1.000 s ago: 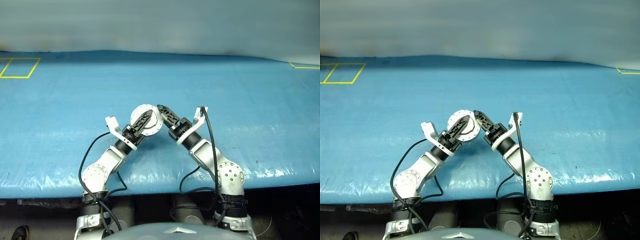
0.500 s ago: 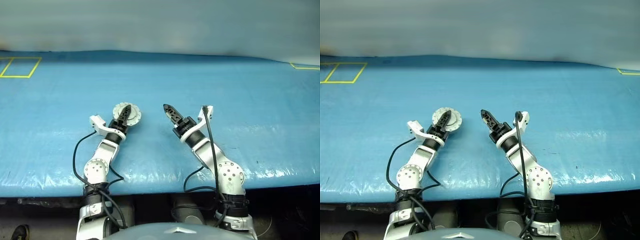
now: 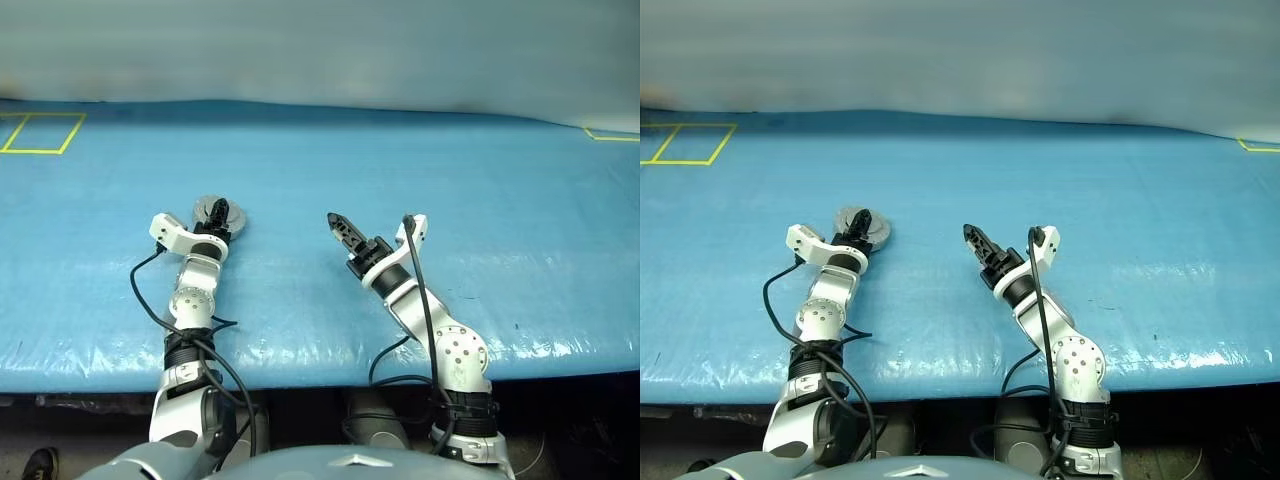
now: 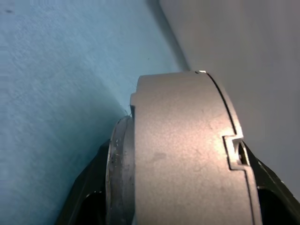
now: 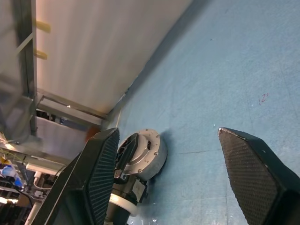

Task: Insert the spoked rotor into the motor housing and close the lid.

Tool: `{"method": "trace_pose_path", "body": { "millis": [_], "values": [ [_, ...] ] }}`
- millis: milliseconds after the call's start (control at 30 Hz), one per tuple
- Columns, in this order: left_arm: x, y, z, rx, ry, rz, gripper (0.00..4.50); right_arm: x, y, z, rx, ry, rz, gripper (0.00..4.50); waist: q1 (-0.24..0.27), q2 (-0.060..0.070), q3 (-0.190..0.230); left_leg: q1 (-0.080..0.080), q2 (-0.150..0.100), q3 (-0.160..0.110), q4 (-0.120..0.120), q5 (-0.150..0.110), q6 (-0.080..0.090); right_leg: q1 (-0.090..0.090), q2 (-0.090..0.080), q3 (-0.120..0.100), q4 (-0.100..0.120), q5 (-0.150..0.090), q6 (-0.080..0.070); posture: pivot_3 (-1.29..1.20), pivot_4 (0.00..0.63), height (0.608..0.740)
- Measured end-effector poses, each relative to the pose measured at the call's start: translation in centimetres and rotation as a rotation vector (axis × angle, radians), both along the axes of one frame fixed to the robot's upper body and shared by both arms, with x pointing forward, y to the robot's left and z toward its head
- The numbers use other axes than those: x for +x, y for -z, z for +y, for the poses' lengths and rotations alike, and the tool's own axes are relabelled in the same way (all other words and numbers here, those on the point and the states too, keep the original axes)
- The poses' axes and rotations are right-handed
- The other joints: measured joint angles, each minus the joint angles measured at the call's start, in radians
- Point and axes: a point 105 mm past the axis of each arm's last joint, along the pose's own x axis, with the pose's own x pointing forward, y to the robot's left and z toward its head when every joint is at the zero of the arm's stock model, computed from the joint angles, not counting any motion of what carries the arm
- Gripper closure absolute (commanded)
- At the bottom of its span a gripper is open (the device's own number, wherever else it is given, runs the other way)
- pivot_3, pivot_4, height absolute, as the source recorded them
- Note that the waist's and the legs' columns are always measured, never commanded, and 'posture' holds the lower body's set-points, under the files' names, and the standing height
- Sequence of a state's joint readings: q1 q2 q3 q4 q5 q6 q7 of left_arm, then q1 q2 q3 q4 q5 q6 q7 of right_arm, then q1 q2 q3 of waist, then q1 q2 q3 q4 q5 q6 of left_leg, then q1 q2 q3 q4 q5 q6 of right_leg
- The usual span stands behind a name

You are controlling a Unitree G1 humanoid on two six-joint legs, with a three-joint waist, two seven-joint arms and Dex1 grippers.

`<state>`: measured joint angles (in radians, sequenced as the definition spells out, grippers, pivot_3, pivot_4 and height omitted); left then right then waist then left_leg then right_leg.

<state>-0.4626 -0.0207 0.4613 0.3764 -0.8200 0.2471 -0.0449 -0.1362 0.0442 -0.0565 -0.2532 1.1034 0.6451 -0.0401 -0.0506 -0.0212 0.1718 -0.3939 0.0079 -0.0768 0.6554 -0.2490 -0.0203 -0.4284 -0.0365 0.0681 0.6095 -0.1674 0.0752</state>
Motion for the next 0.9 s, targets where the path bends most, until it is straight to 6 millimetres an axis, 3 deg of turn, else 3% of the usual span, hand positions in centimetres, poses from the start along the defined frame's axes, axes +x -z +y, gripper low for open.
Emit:
{"method": "trace_pose_path", "body": {
  "millis": [67, 100, 300, 600, 800, 900],
  "values": [
    [0.0, -0.2, 0.2, 0.026, -0.019, -0.005, 0.08, 0.0, 0.1, 0.0, -0.004, 0.0, 0.004, 0.91, -0.001, 0.0, -0.001, 0.001, 0.0, 0.0, 0.0, 0.0, 0.0, 0.001, 0.0, 0.0, 0.0, 0.0, -0.001, 0.0, 0.15, 0.74],
    [0.0, -0.3, 0.2, 0.031, -0.026, -0.008, 0.03, -0.1, 0.2, 0.0, -0.006, -0.002, 0.005, 0.91, -0.003, 0.0, -0.001, 0.002, 0.0, 0.001, 0.0, 0.0, 0.0, 0.001, 0.0, 0.0, 0.0, 0.0, -0.001, 0.0, 0.15, 0.74],
    [-0.7, -0.2, 1.3, 0.061, -0.092, 0.002, 0.03, -0.1, 0.4, 0.1, -0.021, -0.007, 0.013, 0.91, -0.013, 0.0, -0.002, 0.002, 0.001, 0.001, 0.001, 0.0, 0.0, 0.002, 0.001, 0.001, 0.001, 0.001, -0.002, 0.0, 0.15, 0.74],
    [-3.4, -0.3, 5.9, 0.159, -0.295, -0.007, 0.03, -0.1, 1.1, 0.3, -0.051, -0.018, 0.04, 0.91, -0.01, 0.0, -0.002, 0.002, 0.001, 0.001, 0.002, 0.0, 0.0, 0.001, 0.001, 0.001, 0.001, 0.001, -0.002, 0.0, 0.15, 0.74],
    [-4.6, -3.7, 8.2, 0.367, -0.427, -0.128, 0.03, -0.1, 1.6, 0.2, -0.189, -0.017, -0.012, 0.91, 0.001, 0.0, -0.002, 0.001, 0.0, 0.001, 0.003, 0.0, 0.0, 0.001, 0.001, 0.001, 0.0, 0.001, -0.002, 0.0, 0.15, 0.74],
    [-4.4, -6.6, 7.2, 0.558, -0.376, -0.246, 0.03, 0.1, 1.4, -0.6, -0.375, 0.022, -0.156, 0.91, 0.007, 0.0, -0.002, 0.0, 0.0, 0.001, 0.003, 0.0, 0.0, 0.001, 0.0, 0.001, 0.0, 0.002, -0.001, 0.0, 0.15, 0.74]
  ]
}}
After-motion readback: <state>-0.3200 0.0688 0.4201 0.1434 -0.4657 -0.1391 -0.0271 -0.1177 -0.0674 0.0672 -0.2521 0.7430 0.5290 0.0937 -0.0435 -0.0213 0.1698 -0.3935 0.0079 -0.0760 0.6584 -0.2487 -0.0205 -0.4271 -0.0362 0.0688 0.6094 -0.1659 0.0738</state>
